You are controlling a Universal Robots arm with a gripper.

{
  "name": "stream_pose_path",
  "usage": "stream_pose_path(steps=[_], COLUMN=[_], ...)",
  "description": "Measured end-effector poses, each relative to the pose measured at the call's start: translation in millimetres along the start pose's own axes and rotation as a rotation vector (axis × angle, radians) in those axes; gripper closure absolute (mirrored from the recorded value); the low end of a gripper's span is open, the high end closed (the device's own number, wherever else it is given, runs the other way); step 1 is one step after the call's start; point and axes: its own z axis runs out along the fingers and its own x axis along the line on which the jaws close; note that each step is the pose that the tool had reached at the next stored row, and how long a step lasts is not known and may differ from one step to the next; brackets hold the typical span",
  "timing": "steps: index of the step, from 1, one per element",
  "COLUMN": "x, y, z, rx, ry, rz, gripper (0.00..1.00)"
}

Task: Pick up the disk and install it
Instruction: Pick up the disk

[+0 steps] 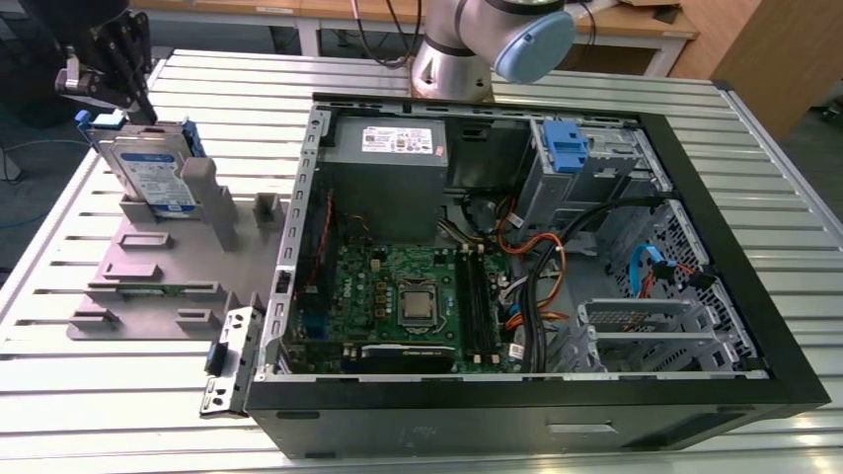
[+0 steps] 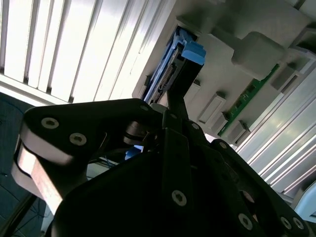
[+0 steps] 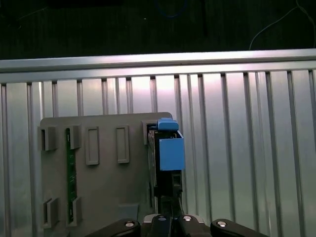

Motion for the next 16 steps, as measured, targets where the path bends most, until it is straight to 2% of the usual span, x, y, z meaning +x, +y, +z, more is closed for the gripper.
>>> stream_pose_path(steps=[2, 7, 16], x=[0.2, 0.3, 0.4], y=[1.2, 3.2, 4.9], z=[0.3, 0.9, 1.1], rx=[0.0011, 0.0053, 0.0063], ry=[-0.0017, -0.0102, -0.0113], rz=[-0.003, -0.012, -0.013], gripper=[0.89, 0.89, 0.89])
